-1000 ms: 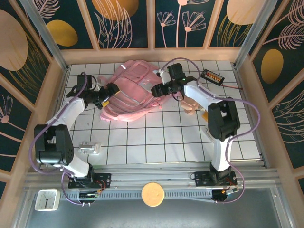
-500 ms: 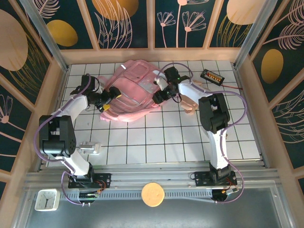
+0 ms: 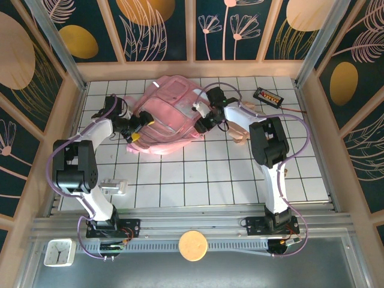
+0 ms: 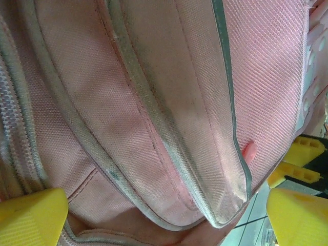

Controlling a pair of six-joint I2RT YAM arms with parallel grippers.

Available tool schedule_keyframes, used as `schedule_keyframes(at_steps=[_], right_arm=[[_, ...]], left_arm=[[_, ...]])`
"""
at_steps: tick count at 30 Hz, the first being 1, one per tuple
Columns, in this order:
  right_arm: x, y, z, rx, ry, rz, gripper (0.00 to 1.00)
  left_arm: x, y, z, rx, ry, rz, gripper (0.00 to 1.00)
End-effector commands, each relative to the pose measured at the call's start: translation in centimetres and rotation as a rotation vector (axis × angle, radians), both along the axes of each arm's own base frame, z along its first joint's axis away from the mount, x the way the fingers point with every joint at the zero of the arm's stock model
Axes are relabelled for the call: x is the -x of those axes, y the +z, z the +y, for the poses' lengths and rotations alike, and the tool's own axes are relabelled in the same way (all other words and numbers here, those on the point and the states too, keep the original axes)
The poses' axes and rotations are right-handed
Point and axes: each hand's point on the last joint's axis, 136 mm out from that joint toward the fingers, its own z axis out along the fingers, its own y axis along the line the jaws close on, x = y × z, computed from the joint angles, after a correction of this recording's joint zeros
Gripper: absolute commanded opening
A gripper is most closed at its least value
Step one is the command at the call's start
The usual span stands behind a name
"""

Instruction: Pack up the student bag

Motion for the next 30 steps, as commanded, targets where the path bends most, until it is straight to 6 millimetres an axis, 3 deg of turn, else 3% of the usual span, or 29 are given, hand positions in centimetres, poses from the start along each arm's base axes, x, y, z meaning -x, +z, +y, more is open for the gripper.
schedule_keyframes(at_steps=[1, 6, 10, 14, 18, 23, 26, 30], right_arm=[[1.9, -2.4, -0.8, 0.067, 0.026, 0.063, 0.22], [2.3, -1.7, -0.8, 0.065, 0.033, 0.049, 0.08], [2.7, 0.1, -0.6, 0.068, 0.042, 0.006, 0.0], [4.1, 1.8, -0.4, 0.069, 0.062, -0.023, 0.0], [5.1, 3.0, -0.5, 0.094, 0.082, -0.065, 0.0], [5.3, 3.6, -0.9, 0.103, 0.076, -0.088, 0.0], [5.0, 3.6, -1.0, 0.094, 0.068, -0.084, 0.0], [4.9, 4.2, -0.5, 0.064, 0.067, -0.083, 0.0]], left_arm=[[-0.2, -0.8, -0.4, 0.008, -0.007, 0.006, 0.99], [-0.2, -0.6, -0.2, -0.008, -0.011, 0.001, 0.99], [-0.9, 1.5, 0.7, -0.088, -0.024, -0.068, 0.99], [-1.4, 4.9, 1.5, -0.334, -0.136, -0.198, 0.99], [-1.3, 7.0, 1.5, -0.626, -0.295, -0.327, 0.99], [-0.1, 9.4, -1.2, -0.814, -0.578, -0.614, 0.99], [1.4, 8.3, -2.3, -0.918, -0.814, -0.73, 0.98], [2.2, 5.9, -1.7, -1.077, -1.02, -0.812, 0.96]])
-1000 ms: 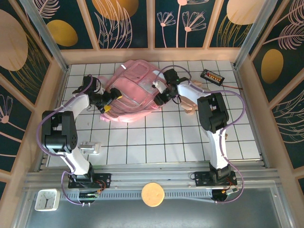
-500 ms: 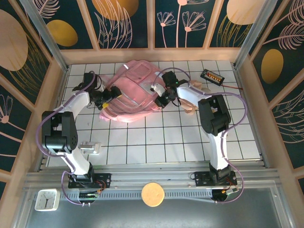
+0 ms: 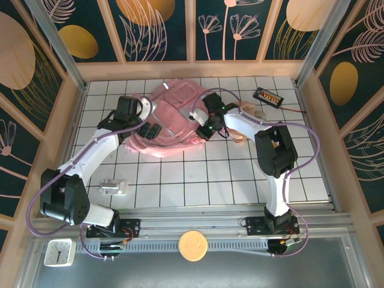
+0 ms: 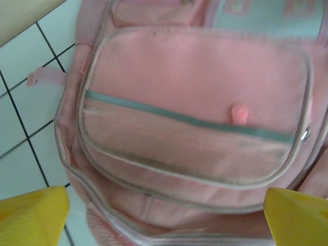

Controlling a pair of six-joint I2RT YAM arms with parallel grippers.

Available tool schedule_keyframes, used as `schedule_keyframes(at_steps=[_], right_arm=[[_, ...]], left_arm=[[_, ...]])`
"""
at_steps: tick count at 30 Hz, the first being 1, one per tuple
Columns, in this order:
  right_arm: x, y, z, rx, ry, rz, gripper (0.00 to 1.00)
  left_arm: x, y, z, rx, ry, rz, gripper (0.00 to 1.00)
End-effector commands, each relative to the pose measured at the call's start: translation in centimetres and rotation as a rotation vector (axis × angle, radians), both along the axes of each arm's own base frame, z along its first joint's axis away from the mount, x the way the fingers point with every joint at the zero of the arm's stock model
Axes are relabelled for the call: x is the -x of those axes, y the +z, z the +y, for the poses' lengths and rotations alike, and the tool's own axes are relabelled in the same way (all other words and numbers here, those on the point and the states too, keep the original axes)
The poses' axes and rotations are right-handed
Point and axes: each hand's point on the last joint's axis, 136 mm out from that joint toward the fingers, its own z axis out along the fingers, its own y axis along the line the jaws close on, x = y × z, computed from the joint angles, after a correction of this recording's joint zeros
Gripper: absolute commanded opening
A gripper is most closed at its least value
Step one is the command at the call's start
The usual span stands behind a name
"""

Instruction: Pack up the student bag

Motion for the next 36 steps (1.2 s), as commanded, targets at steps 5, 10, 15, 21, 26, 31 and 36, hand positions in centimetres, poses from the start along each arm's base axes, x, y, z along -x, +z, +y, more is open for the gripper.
schedule_keyframes(at_steps=[5, 10, 15, 21, 26, 31, 36], right_arm=[[0.2, 2.3, -0.1, -0.033, -0.002, -0.025, 0.0], [0.6, 2.2, -0.1, -0.039, -0.006, -0.02, 0.0], [0.5, 2.4, 0.1, -0.049, -0.008, -0.016, 0.0], [0.4, 2.7, 0.4, -0.066, -0.01, -0.014, 0.0], [0.8, 2.4, 0.8, -0.081, -0.005, 0.004, 0.0], [0.8, 2.1, 0.9, -0.085, -0.006, 0.013, 0.0], [0.2, 2.2, 0.6, -0.072, -0.029, 0.003, 0.0]], left_arm=[[1.3, -3.2, -0.8, -0.369, -0.459, -0.234, 0.96], [0.2, -3.6, -1.9, -0.399, -0.501, -0.258, 0.96], [-1.0, -4.6, -3.7, -0.4, -0.529, -0.262, 0.95], [-1.8, -6.7, -4.5, -0.443, -0.533, -0.223, 0.75], [-2.1, -7.5, -5.6, -0.438, -0.556, -0.221, 0.7], [-1.5, -9.2, -7.0, -0.401, -0.599, -0.171, 0.09], [-1.6, -8.5, -8.4, -0.333, -0.604, -0.124, 0.0]])
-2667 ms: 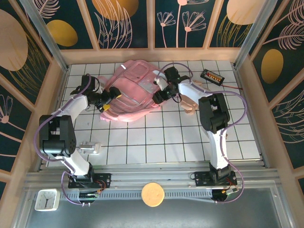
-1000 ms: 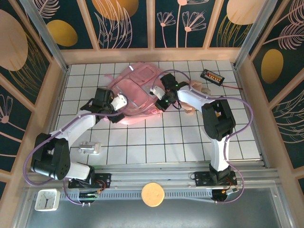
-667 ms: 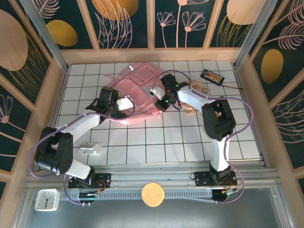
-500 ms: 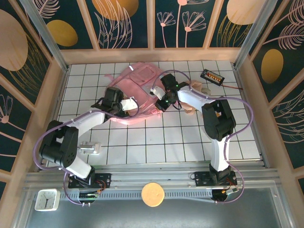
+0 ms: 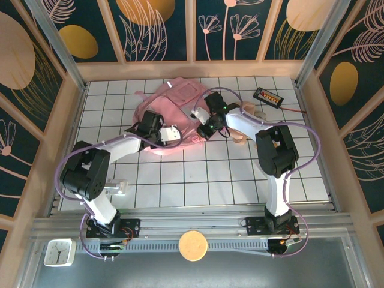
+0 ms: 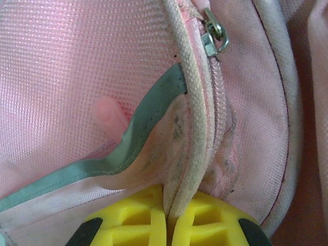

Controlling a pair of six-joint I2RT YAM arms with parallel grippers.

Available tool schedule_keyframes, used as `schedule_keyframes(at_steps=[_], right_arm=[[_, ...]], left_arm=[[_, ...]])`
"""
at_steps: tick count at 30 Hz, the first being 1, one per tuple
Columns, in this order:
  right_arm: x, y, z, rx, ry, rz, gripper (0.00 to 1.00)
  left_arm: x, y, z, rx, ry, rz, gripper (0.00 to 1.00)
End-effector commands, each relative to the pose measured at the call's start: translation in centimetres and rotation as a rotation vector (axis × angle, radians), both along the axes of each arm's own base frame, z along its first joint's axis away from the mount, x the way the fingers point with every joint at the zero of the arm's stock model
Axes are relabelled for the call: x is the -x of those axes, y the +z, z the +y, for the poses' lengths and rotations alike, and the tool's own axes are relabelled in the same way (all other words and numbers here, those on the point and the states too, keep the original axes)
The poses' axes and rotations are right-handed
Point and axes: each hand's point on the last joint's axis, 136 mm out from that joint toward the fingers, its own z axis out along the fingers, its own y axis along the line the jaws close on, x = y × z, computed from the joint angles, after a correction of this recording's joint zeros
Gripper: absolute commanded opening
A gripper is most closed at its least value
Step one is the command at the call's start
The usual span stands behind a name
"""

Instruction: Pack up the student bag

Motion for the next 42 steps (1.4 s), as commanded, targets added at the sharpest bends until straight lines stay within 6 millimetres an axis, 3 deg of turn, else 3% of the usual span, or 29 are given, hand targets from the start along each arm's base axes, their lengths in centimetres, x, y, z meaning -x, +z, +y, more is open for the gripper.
schedule_keyframes(at_steps=[1, 5, 8, 13, 18, 20, 22, 25, 30, 32, 38, 41, 42], right_arm=[[0.6, 2.2, 0.6, -0.034, 0.009, -0.015, 0.0], [0.4, 3.1, -0.2, 0.008, -0.037, -0.016, 0.0], [0.9, 4.5, -0.8, 0.017, -0.061, -0.022, 0.0], [3.9, 6.1, 0.5, 0.006, 0.017, -0.022, 0.0], [6.2, 6.1, 2.7, -0.057, 0.073, 0.049, 0.0], [6.2, 6.1, 3.3, -0.091, 0.059, 0.074, 0.0], [5.6, 6.2, 3.4, -0.117, 0.03, 0.075, 0.0], [4.8, 6.8, 3.4, -0.207, -0.011, 0.101, 0.0], [3.3, 7.7, 4.1, -0.341, -0.06, 0.126, 0.2], [3.0, 7.8, 4.5, -0.365, -0.065, 0.129, 0.21], [3.0, 7.0, 4.7, -0.368, -0.084, 0.161, 0.18], [3.0, 6.4, 4.3, -0.345, -0.103, 0.166, 0.0], [2.9, 6.3, 4.1, -0.331, -0.109, 0.164, 0.0]], left_arm=[[-0.9, 2.2, -2.5, 0.114, 0.01, 0.024, 0.0], [-2.2, 5.0, -2.2, 0.155, 0.131, 0.038, 0.0], [-2.6, 5.9, -1.9, 0.146, 0.192, 0.017, 0.0], [-3.5, 6.8, -1.5, 0.161, 0.336, 0.005, 0.0], [-4.6, 9.4, -1.8, 0.266, 0.46, 0.001, 0.0], [-4.9, 10.6, -1.8, 0.318, 0.486, -0.028, 0.0], [-4.4, 13.1, -2.0, 0.379, 0.463, -0.066, 0.0], [-3.5, 14.3, -2.4, 0.41, 0.416, -0.07, 0.0], [-1.5, 14.8, -3.6, 0.47, 0.319, -0.024, 0.0], [-0.8, 14.6, -4.0, 0.482, 0.291, -0.002, 0.0], [-0.2, 14.0, -3.6, 0.462, 0.281, 0.001, 0.0], [-0.1, 14.2, -3.5, 0.458, 0.281, -0.007, 0.0], [-0.3, 14.2, -3.4, 0.457, 0.292, -0.006, 0.0]])
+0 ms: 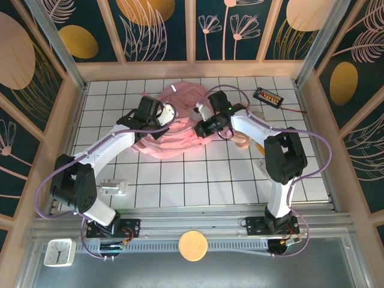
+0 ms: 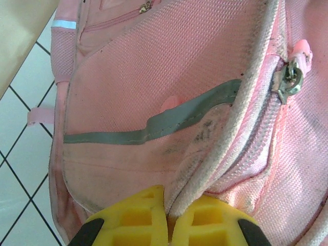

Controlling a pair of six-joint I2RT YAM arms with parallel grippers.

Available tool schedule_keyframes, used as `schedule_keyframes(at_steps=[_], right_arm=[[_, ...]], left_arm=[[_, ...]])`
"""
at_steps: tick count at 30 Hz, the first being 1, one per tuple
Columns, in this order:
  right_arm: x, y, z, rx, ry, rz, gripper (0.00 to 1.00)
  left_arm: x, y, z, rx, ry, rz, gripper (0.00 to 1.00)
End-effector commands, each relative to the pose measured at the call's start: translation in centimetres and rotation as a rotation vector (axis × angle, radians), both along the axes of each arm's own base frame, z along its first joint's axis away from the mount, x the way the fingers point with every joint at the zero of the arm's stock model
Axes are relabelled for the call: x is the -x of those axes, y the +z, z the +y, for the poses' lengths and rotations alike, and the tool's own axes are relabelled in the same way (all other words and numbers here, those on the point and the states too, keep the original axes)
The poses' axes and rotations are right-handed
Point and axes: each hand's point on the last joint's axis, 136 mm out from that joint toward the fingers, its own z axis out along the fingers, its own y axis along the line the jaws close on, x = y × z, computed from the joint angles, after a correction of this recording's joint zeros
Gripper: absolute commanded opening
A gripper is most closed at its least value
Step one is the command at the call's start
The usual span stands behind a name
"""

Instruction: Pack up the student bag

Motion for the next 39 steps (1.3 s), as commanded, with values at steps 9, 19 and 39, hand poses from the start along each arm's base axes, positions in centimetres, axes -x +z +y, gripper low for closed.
schedule_keyframes(at_steps=[9, 19, 39], right_arm=[[3.7, 3.0, 3.4, 0.022, 0.124, 0.014, 0.0], [7.4, 4.8, 4.0, -0.242, 0.183, 0.252, 0.0], [5.1, 5.4, 3.9, -0.395, 0.043, 0.433, 0.0]], left_arm=[[-2.5, 6.3, -3.3, 0.224, 0.051, -0.098, 0.0], [-2.0, 6.2, -2.0, 0.154, 0.031, -0.169, 0.0], [-1.9, 7.8, -3.3, 0.275, 0.046, -0.139, 0.0]])
